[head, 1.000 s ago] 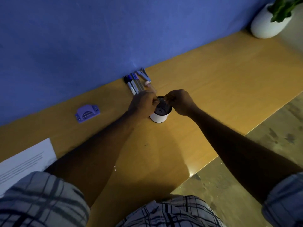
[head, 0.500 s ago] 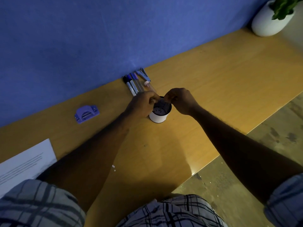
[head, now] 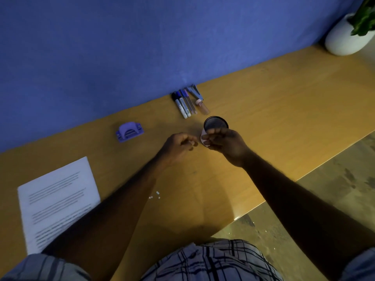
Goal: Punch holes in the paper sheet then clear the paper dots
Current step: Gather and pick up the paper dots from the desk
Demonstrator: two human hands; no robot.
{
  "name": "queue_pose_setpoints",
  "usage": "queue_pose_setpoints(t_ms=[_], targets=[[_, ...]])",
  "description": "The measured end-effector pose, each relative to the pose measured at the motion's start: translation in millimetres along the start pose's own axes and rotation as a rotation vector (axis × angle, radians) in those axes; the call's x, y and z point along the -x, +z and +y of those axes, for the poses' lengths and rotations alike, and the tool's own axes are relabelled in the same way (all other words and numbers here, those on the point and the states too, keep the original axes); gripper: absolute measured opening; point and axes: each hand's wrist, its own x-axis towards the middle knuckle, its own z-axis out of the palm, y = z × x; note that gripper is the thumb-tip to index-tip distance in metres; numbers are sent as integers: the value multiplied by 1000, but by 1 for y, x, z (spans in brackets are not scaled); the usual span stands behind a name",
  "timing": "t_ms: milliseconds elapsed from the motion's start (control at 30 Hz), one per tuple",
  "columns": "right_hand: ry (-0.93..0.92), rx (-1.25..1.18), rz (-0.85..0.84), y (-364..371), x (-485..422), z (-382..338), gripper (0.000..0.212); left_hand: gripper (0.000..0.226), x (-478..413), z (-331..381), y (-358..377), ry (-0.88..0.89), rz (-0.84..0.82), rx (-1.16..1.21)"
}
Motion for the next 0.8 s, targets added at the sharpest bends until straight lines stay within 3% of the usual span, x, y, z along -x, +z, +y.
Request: queue_pose_setpoints(t_ms=[133, 367, 533, 600, 667, 733, 800], targets=[[110, -240, -54, 26, 10, 24, 23, 18, 34, -25, -14, -39, 27, 7], [184, -107, -60, 68, 29, 63, 24, 18, 103, -88, -48, -91, 163, -247], [251, -122, -61, 88, 40, 85, 22, 40, 150, -125, -59, -53, 168, -634], [212, 137, -42, 95, 43, 95, 17, 48, 164, -135, -57, -23, 136, -750], [78, 596, -41, 100, 46, 108, 16, 53, 175, -144, -50, 5, 87, -834], [-107, 971, -103, 103, 52, 123, 23, 57, 182, -150, -40, 4, 44, -899], [-200, 1175, -178, 104, 58, 137, 36, 63, 185, -155, -31, -20, 34, -951]])
